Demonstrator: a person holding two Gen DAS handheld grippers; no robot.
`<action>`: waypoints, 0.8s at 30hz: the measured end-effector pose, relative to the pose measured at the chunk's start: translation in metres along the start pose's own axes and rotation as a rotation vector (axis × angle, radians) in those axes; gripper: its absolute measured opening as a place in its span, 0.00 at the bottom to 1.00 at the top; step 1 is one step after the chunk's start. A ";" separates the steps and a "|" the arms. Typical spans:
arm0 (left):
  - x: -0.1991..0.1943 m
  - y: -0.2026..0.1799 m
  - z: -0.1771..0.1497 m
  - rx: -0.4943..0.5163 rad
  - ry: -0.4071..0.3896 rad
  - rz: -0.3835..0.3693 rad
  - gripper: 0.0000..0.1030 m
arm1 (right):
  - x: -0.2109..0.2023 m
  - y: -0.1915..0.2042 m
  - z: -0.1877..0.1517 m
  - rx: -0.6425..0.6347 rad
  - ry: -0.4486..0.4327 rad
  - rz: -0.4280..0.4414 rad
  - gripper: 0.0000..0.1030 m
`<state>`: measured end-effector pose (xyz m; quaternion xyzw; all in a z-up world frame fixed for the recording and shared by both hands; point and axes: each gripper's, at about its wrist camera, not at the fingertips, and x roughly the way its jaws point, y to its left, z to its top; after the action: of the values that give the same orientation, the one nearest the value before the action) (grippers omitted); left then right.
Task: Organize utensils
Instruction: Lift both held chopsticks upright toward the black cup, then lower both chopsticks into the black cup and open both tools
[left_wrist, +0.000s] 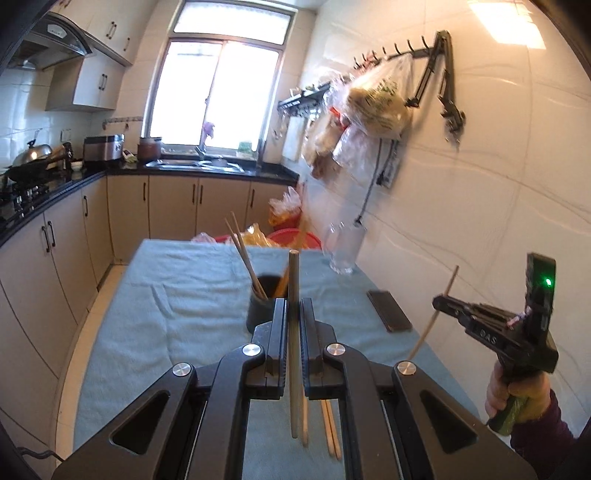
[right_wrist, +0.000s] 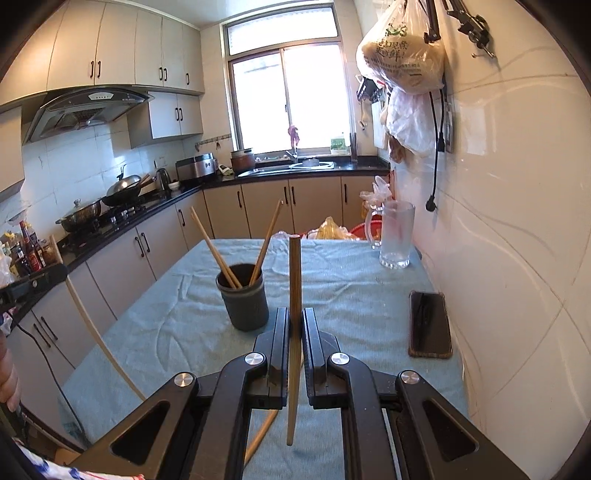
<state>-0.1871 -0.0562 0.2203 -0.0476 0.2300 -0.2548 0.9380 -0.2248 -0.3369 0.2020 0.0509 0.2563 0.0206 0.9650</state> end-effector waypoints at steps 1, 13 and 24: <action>0.004 0.001 0.006 0.002 -0.010 0.007 0.05 | 0.003 0.001 0.006 -0.003 -0.006 0.002 0.07; 0.095 0.025 0.109 -0.083 -0.076 0.064 0.05 | 0.061 0.030 0.105 0.033 -0.132 0.091 0.07; 0.210 0.022 0.123 -0.019 0.022 0.107 0.05 | 0.165 0.039 0.127 0.087 -0.063 0.090 0.07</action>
<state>0.0393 -0.1455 0.2394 -0.0414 0.2448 -0.2026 0.9473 -0.0188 -0.2985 0.2347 0.1049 0.2239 0.0515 0.9676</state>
